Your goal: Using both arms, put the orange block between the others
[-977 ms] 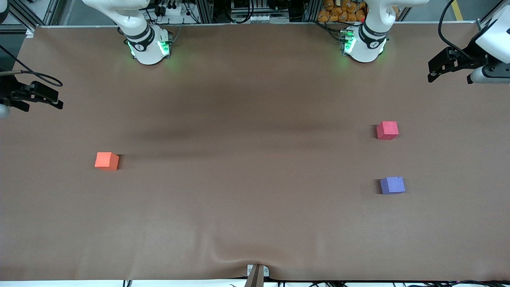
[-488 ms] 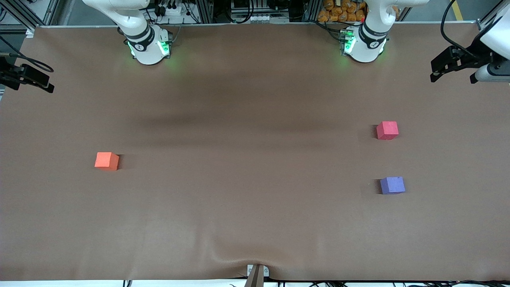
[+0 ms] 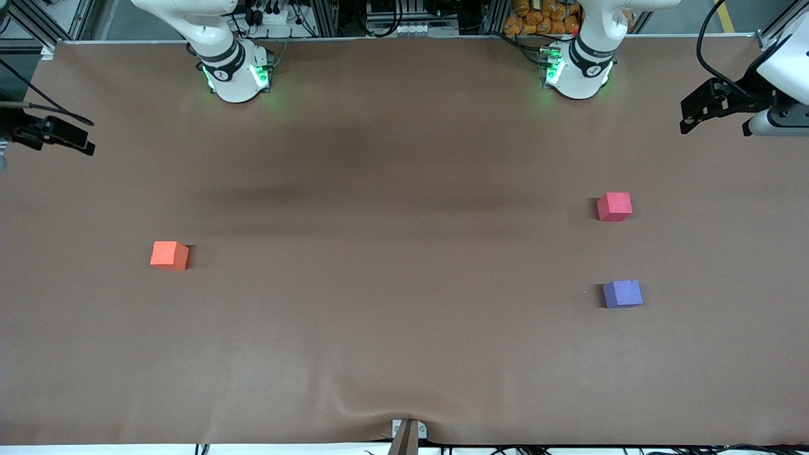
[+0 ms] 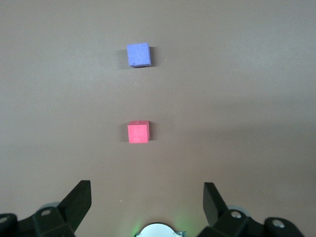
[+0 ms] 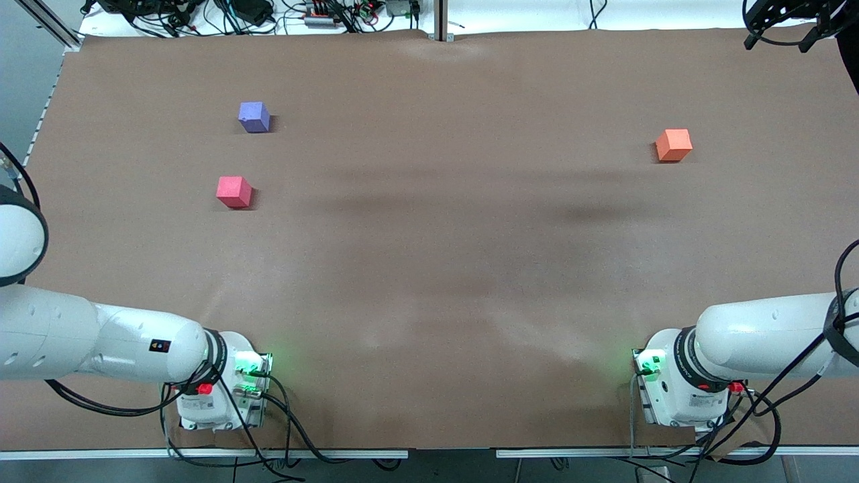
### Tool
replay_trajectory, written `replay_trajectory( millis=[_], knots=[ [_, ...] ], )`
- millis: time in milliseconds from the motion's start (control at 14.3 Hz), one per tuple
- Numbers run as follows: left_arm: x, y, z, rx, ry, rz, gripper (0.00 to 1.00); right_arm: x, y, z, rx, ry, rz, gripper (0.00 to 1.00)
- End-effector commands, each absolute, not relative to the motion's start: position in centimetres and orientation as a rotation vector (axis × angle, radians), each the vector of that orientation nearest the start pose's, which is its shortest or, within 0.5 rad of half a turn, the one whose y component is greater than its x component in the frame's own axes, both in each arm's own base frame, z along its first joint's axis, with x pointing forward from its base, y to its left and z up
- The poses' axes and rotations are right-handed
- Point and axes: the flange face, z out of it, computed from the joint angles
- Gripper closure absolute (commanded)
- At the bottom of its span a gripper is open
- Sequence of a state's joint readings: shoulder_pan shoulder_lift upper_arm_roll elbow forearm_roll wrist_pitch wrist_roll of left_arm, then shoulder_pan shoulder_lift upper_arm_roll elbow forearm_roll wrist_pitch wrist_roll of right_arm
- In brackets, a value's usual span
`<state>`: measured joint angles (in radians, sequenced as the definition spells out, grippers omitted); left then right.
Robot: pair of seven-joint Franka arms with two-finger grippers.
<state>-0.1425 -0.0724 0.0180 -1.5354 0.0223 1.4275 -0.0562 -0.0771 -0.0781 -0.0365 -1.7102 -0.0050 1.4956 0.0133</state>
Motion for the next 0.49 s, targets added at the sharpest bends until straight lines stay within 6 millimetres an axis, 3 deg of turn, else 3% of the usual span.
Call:
replay_trajectory(
  millis=[0,419],
  knots=[
    [51.7,-6.4,67.3,-3.107,0.091,0.033,0.00,51.5,-6.3,58.5,-3.133,0.223,0.223,0.00],
    [51.7,-6.4,67.3,-3.105,0.093,0.033,0.00,52.7,-6.4,56.3,-3.129,0.225,0.266,0.00]
  ],
)
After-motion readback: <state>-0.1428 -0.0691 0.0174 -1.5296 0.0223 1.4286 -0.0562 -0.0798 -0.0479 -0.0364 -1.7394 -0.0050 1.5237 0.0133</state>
